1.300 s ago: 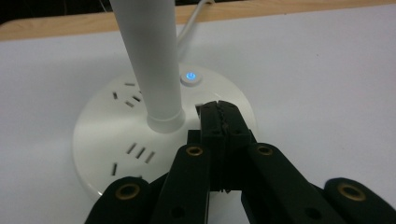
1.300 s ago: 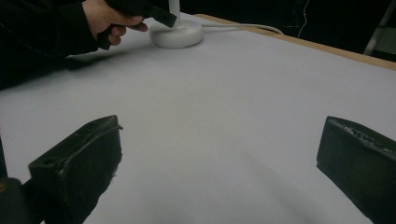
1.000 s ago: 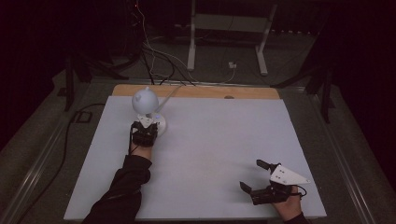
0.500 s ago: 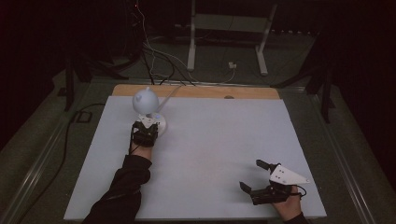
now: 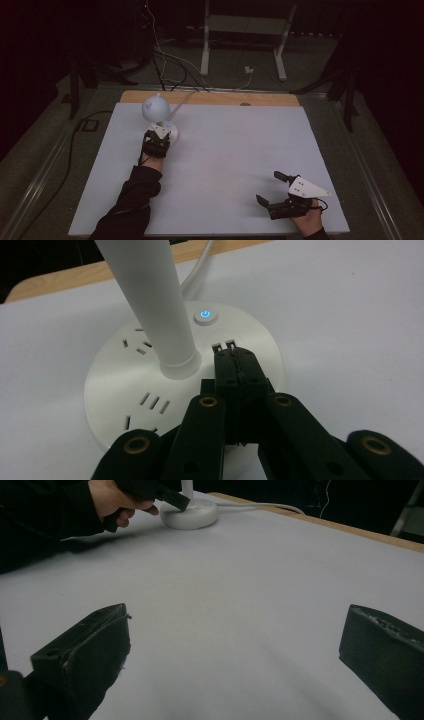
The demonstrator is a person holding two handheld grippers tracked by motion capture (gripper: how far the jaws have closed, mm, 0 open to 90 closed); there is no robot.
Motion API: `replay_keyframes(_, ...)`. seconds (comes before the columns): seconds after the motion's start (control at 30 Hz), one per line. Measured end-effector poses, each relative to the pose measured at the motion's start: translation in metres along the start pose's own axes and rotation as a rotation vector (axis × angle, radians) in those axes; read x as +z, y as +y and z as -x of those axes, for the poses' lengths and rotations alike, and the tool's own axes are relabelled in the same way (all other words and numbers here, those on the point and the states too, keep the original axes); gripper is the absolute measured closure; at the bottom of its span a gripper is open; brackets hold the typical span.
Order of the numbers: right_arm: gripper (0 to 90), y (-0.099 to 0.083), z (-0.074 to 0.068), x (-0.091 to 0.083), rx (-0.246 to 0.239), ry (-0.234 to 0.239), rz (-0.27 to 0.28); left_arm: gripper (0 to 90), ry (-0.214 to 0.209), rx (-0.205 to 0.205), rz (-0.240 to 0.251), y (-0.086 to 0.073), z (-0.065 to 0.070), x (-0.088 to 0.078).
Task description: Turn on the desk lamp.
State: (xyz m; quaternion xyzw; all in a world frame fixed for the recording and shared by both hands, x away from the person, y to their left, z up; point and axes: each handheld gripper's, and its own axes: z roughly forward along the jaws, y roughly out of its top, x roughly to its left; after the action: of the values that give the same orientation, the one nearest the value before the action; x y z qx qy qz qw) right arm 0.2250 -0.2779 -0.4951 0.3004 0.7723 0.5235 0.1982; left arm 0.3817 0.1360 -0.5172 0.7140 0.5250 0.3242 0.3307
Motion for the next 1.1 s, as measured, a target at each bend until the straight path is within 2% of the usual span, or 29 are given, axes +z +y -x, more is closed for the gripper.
replay_keyframes(0.07, 0.0, 0.0, 0.0, 0.0, -0.001, 0.0, -0.001, 90.0, -0.007, -0.029, 0.019, -0.002, -0.001, 0.0)
replay_keyframes(0.13, 0.0, 0.0, 0.0, -0.001, -0.002, -0.001, 0.004, 90.0, 0.004, -0.044, 0.032, -0.004, -0.002, -0.001)
replay_keyframes(0.33, 0.0, 0.0, 0.002, -0.002, 0.007, 0.0, 0.008, 90.0, 0.001, -0.1, 0.093, 0.004, -0.005, -0.014)
replay_keyframes(0.6, 0.0, 0.0, 0.002, -0.002, 0.008, 0.0, 0.009, 82.4, -0.031, -0.131, 0.058, 0.006, -0.002, -0.017)
replay_keyframes(0.73, 0.0, 0.0, 0.002, -0.002, 0.008, 0.002, 0.01, 78.8, -0.029, -0.134, 0.044, 0.008, -0.001, -0.02)
replay_keyframes(0.77, 0.0, 0.0, 0.002, -0.002, 0.007, 0.002, 0.01, 74.2, -0.026, -0.128, 0.038, 0.008, -0.001, -0.021)
replay_keyframes(0.93, 0.0, 0.0, 0.002, -0.002, 0.009, 0.0, 0.007, 63.7, -0.036, -0.114, 0.005, 0.009, 0.0, -0.023)
replay_keyframes(1.1, 0.0, 0.0, 0.002, -0.002, 0.011, 0.0, 0.008, 46.0, -0.062, -0.112, -0.031, 0.009, -0.001, -0.026)
